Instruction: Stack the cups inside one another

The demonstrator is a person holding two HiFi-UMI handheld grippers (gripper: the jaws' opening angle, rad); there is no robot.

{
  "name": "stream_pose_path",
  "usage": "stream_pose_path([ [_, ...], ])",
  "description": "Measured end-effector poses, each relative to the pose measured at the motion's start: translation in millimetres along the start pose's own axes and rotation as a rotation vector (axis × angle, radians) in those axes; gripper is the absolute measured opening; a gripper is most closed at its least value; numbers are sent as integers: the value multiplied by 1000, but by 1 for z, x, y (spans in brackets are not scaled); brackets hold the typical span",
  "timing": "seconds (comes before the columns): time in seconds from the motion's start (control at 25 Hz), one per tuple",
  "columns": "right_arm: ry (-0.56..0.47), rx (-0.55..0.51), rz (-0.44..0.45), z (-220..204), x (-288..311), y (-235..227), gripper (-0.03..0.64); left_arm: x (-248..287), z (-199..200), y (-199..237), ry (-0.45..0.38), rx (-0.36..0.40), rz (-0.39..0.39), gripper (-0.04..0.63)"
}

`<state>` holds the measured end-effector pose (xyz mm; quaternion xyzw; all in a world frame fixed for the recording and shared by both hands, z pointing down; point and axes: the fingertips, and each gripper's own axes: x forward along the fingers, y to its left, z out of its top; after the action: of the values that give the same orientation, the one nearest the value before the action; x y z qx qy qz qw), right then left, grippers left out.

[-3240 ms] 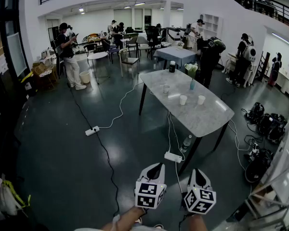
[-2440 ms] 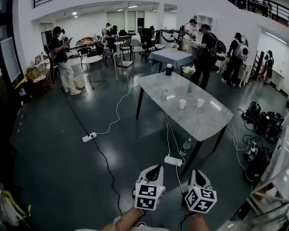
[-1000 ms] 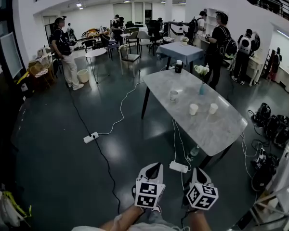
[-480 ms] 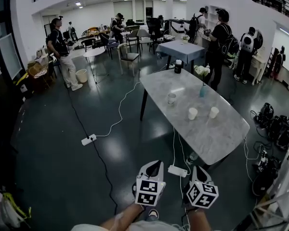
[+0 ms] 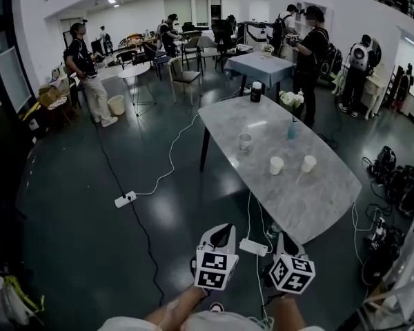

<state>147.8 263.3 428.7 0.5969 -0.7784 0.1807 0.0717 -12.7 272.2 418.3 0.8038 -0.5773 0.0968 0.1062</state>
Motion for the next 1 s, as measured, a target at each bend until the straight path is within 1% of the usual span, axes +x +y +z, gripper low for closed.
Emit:
stream_pose_path([
  [0.44, 25, -10, 7, 11, 34, -14, 8, 35, 5, 12, 28, 3, -2, -5],
  [0.68, 42, 18, -9, 7, 53, -25, 8, 55, 4, 17, 47, 12, -13, -5],
  [0.84, 42, 40, -31, 7, 75, -28, 8, 81, 9, 33, 26, 7, -18, -5],
  [1.0, 33, 50, -68, 16, 109, -39, 8, 120, 18, 45, 35, 10, -54, -5],
])
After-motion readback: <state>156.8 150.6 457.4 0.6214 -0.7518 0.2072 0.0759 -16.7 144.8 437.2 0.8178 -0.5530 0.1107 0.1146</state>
